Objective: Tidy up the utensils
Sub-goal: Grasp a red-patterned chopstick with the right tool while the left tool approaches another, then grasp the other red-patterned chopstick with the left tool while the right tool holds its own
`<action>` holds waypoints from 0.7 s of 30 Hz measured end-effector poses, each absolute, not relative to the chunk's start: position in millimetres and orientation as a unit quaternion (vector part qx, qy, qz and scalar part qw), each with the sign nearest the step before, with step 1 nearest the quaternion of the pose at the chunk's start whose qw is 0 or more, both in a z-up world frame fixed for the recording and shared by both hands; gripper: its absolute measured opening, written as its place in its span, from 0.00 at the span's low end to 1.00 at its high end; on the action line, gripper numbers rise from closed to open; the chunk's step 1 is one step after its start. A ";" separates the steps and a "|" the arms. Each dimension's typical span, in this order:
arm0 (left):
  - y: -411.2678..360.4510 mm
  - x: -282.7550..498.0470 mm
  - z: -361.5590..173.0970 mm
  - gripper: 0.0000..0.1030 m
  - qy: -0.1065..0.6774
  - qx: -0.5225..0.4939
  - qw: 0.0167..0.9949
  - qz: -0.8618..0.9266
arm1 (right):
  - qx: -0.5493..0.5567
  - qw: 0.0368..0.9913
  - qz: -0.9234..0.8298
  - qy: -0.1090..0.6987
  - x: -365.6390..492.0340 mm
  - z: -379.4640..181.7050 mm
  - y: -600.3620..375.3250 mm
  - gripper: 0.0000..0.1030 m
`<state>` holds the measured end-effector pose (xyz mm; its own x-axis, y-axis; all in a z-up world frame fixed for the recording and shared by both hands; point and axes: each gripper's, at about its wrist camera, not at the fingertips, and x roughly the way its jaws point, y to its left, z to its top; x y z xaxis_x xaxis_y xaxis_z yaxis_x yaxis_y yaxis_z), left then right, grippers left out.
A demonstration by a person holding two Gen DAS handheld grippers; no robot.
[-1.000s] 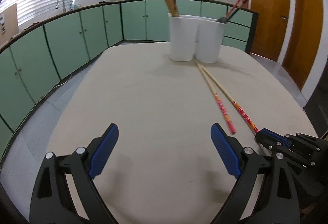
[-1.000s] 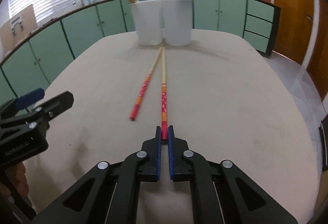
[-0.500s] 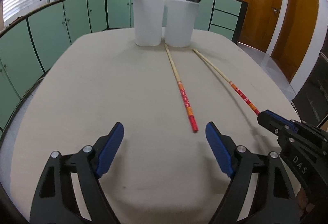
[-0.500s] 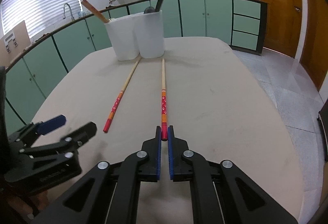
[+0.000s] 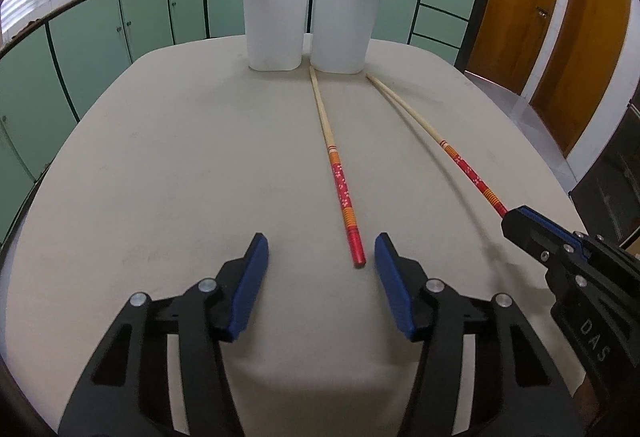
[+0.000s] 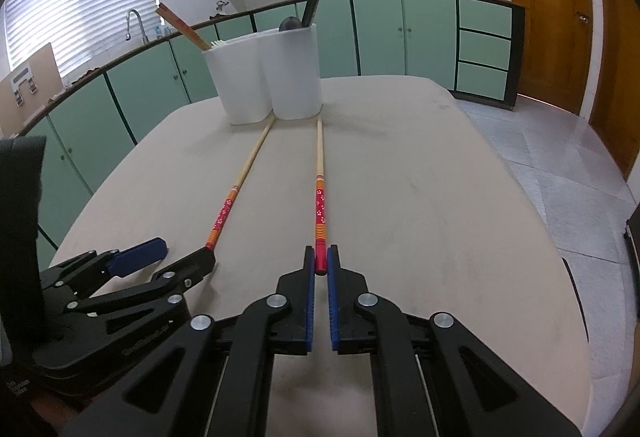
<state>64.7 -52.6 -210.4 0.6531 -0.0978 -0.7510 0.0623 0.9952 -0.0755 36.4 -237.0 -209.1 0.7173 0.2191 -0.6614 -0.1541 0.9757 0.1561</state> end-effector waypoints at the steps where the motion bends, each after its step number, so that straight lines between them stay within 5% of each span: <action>1: -53.8 66.0 -210.5 0.49 0.415 -0.021 0.909 -0.044 | 0.045 0.925 0.101 0.363 36.8 -209.4 -236.9 0.06; 9: -59.1 68.1 -210.3 0.06 0.416 -0.018 0.908 -0.048 | 0.048 0.924 0.102 0.367 40.7 -210.4 -239.0 0.06; 21: -47.6 55.9 -192.3 0.05 0.397 -0.020 0.916 -0.055 | 0.038 0.928 0.102 0.356 40.1 -201.7 -239.1 0.06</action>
